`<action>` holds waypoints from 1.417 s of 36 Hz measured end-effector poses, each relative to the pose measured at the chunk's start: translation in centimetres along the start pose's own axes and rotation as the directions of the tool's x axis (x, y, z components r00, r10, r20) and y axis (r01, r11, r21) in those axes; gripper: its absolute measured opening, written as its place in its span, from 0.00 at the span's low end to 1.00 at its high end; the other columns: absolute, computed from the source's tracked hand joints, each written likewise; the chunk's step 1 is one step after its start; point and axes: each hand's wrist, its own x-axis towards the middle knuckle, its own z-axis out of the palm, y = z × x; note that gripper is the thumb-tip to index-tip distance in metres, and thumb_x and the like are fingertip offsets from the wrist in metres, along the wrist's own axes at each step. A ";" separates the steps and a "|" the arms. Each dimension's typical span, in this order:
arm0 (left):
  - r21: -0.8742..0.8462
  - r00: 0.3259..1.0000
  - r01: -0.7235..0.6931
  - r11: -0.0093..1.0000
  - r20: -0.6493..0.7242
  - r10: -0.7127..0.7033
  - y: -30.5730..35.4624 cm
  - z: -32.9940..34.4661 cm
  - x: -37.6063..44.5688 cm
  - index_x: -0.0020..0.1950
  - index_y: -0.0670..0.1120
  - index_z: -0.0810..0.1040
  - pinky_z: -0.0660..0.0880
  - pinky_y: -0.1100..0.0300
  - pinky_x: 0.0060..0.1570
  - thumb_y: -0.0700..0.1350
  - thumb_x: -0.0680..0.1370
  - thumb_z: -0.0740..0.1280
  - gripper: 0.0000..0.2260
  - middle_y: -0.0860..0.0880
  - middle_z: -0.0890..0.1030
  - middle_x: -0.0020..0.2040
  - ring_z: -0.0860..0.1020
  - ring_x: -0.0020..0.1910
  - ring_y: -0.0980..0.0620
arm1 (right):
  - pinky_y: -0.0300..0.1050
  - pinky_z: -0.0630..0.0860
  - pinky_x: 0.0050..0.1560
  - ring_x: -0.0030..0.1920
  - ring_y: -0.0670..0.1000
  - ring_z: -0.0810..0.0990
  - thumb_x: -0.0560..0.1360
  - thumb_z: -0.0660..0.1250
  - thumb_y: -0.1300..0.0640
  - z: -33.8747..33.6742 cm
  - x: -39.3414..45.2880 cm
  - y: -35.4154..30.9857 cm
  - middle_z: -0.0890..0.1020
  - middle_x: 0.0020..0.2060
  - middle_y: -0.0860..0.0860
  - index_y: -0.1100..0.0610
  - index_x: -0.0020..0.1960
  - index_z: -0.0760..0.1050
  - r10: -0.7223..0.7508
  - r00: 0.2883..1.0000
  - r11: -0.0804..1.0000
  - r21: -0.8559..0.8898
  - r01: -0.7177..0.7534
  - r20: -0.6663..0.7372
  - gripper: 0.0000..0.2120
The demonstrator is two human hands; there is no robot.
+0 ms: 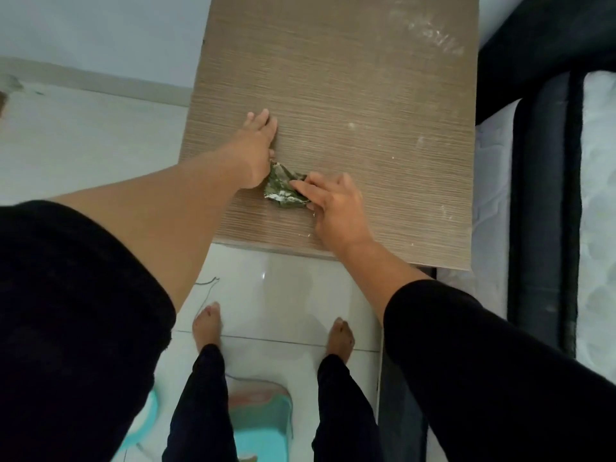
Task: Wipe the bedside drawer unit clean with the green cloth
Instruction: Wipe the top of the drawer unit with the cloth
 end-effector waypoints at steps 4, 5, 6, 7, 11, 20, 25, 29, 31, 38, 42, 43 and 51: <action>0.008 1.000 0.031 0.999 0.003 -0.031 0.3 1.0 -1.3 0.77 0.42 0.44 0.45 0.56 0.73 0.39 0.82 0.52 0.26 0.46 0.42 0.78 0.42 0.77 0.47 | 0.52 0.74 0.38 0.38 0.53 0.69 0.70 0.66 0.69 -0.1 -2.9 -0.9 0.82 0.45 0.44 0.50 0.56 0.80 -0.017 0.999 1.000 0.023 0.016 0.036 0.20; 0.014 0.999 0.039 0.999 0.004 -0.039 0.5 1.1 -1.6 0.77 0.42 0.44 0.44 0.57 0.73 0.39 0.82 0.52 0.26 0.46 0.42 0.78 0.42 0.77 0.46 | 0.52 0.74 0.38 0.38 0.53 0.68 0.70 0.66 0.69 -0.2 -3.4 -1.1 0.82 0.46 0.44 0.50 0.56 0.80 -0.018 0.999 0.999 0.029 0.017 0.047 0.20; 0.017 0.999 0.046 0.999 0.011 -0.046 0.7 1.3 -1.9 0.77 0.42 0.44 0.44 0.57 0.73 0.40 0.82 0.52 0.26 0.46 0.42 0.78 0.42 0.77 0.46 | 0.51 0.74 0.38 0.38 0.53 0.67 0.70 0.66 0.70 -0.4 -4.0 -1.2 0.82 0.46 0.44 0.50 0.56 0.80 -0.020 0.998 0.999 0.033 0.019 0.057 0.20; 0.018 0.998 0.053 0.998 0.017 -0.053 0.9 1.5 -2.3 0.77 0.42 0.44 0.44 0.57 0.73 0.40 0.83 0.52 0.26 0.46 0.42 0.78 0.42 0.77 0.46 | 0.51 0.74 0.37 0.38 0.52 0.66 0.70 0.67 0.71 -0.5 -4.6 -1.4 0.83 0.46 0.45 0.50 0.56 0.81 -0.025 0.998 0.999 0.036 0.023 0.058 0.21; 0.026 0.997 0.065 0.998 0.051 -0.066 1.5 1.9 -3.2 0.77 0.42 0.43 0.44 0.56 0.73 0.40 0.83 0.51 0.26 0.46 0.41 0.78 0.42 0.77 0.46 | 0.52 0.74 0.38 0.40 0.55 0.74 0.67 0.68 0.74 -0.5 -7.0 -1.7 0.83 0.47 0.46 0.51 0.55 0.81 -0.033 0.999 0.999 0.022 0.032 0.029 0.23; 0.057 0.990 0.093 0.994 0.097 -0.098 2.3 1.4 -3.9 0.78 0.43 0.44 0.46 0.55 0.74 0.40 0.83 0.50 0.25 0.48 0.42 0.78 0.43 0.77 0.48 | 0.47 0.74 0.34 0.35 0.56 0.75 0.58 0.71 0.79 -1.1 -9.8 -0.9 0.85 0.43 0.50 0.54 0.47 0.84 -0.152 0.988 0.988 0.046 0.151 0.038 0.26; 0.059 0.996 0.069 0.996 0.059 -0.073 3.2 0.2 -3.3 0.77 0.40 0.47 0.44 0.57 0.73 0.40 0.83 0.50 0.23 0.45 0.46 0.78 0.45 0.77 0.46 | 0.39 0.71 0.37 0.34 0.57 0.75 0.59 0.69 0.79 -2.8 -7.3 -0.4 0.85 0.43 0.52 0.57 0.48 0.84 -0.152 0.988 0.983 0.102 0.153 -0.021 0.24; 0.043 0.999 0.042 0.998 -0.005 -0.042 4.7 -1.6 -2.1 0.77 0.38 0.49 0.42 0.62 0.70 0.39 0.83 0.49 0.22 0.43 0.47 0.78 0.45 0.77 0.48 | 0.38 0.63 0.40 0.36 0.59 0.77 0.61 0.65 0.78 -4.7 -3.0 0.7 0.85 0.45 0.54 0.58 0.50 0.83 -0.123 0.991 0.983 0.127 0.129 -0.059 0.24; 0.035 0.999 0.028 0.999 -0.022 -0.027 5.4 -2.6 -1.2 0.77 0.38 0.49 0.42 0.62 0.70 0.39 0.83 0.49 0.22 0.43 0.48 0.78 0.46 0.77 0.48 | 0.37 0.57 0.38 0.36 0.59 0.78 0.60 0.65 0.79 -5.7 -0.2 1.4 0.85 0.44 0.54 0.59 0.50 0.83 -0.123 0.987 0.985 0.112 0.135 -0.107 0.24; 0.078 0.997 -0.004 0.997 -0.079 0.011 7.9 -5.9 2.7 0.76 0.37 0.50 0.41 0.59 0.71 0.36 0.82 0.50 0.22 0.43 0.48 0.78 0.46 0.77 0.47 | 0.46 0.61 0.48 0.41 0.56 0.82 0.66 0.64 0.68 -9.0 8.8 4.5 0.85 0.44 0.54 0.57 0.50 0.83 -0.142 0.972 0.990 -0.002 0.144 -0.187 0.17; 0.074 0.995 -0.067 0.995 -0.074 0.072 8.5 -6.6 6.3 0.77 0.40 0.47 0.42 0.58 0.73 0.42 0.83 0.51 0.24 0.43 0.48 0.78 0.45 0.77 0.46 | 0.48 0.69 0.53 0.44 0.59 0.79 0.70 0.64 0.70 -10.6 13.6 7.0 0.85 0.47 0.53 0.55 0.53 0.82 -0.035 0.970 0.999 -0.035 0.028 -0.241 0.16; 0.062 0.995 -0.069 0.996 -0.063 0.073 8.6 -6.4 7.1 0.77 0.41 0.47 0.42 0.56 0.74 0.45 0.83 0.50 0.24 0.44 0.47 0.78 0.44 0.77 0.46 | 0.49 0.70 0.54 0.45 0.59 0.78 0.71 0.64 0.69 -10.9 14.5 7.6 0.85 0.48 0.52 0.55 0.53 0.82 -0.013 0.970 0.999 -0.036 0.004 -0.245 0.17; 0.034 0.982 -0.121 0.992 -0.142 0.125 9.9 -5.8 14.7 0.77 0.45 0.43 0.46 0.50 0.75 0.49 0.83 0.50 0.26 0.49 0.41 0.78 0.40 0.77 0.48 | 0.54 0.70 0.59 0.56 0.55 0.76 0.77 0.62 0.62 -12.3 22.3 11.9 0.82 0.56 0.47 0.47 0.60 0.77 0.077 0.968 0.981 -0.157 -0.117 -0.237 0.16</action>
